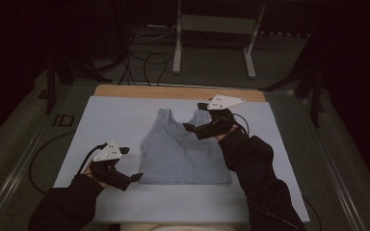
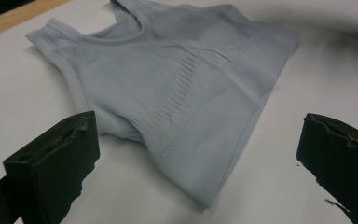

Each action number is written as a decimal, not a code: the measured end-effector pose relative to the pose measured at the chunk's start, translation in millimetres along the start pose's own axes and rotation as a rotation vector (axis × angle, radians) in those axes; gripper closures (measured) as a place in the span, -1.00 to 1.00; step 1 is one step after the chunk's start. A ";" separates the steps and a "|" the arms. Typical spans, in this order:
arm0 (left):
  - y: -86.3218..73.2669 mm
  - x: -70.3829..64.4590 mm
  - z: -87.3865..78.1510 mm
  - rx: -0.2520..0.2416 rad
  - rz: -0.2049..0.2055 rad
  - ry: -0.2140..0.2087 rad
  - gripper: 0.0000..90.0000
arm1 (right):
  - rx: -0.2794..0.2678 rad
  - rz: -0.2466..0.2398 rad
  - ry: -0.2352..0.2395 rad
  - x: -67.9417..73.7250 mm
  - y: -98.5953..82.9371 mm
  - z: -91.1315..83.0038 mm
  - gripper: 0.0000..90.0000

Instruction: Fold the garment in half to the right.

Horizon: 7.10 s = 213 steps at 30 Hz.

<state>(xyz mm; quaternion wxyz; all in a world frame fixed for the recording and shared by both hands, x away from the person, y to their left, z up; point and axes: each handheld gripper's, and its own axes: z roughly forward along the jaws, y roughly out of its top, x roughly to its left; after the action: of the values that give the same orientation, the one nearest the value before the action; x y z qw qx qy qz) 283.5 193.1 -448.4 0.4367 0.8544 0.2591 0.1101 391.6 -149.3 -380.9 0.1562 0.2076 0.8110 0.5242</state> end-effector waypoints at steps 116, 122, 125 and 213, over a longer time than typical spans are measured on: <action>-14.9 -11.3 63.0 0.246 -0.216 -0.053 0.88 | 0.420 0.030 -0.087 -56.8 -27.5 215.5 0.93; -10.6 -13.8 60.5 0.237 -0.205 -0.055 0.88 | 0.391 0.024 -0.076 -56.1 -18.9 205.3 0.93; -7.3 -14.8 58.2 0.231 -0.198 -0.057 0.88 | 0.367 0.028 -0.073 -57.3 -13.8 198.1 0.93; 114.5 -95.5 176.1 0.344 0.053 -0.185 0.88 | 0.201 0.185 -0.159 -128.7 -68.9 55.6 0.93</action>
<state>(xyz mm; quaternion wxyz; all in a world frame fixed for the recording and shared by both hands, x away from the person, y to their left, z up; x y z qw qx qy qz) 315.8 -35.3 -457.5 0.3029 0.9295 0.2104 -0.0032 517.2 -195.2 -461.7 0.1496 0.3368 0.8219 0.4343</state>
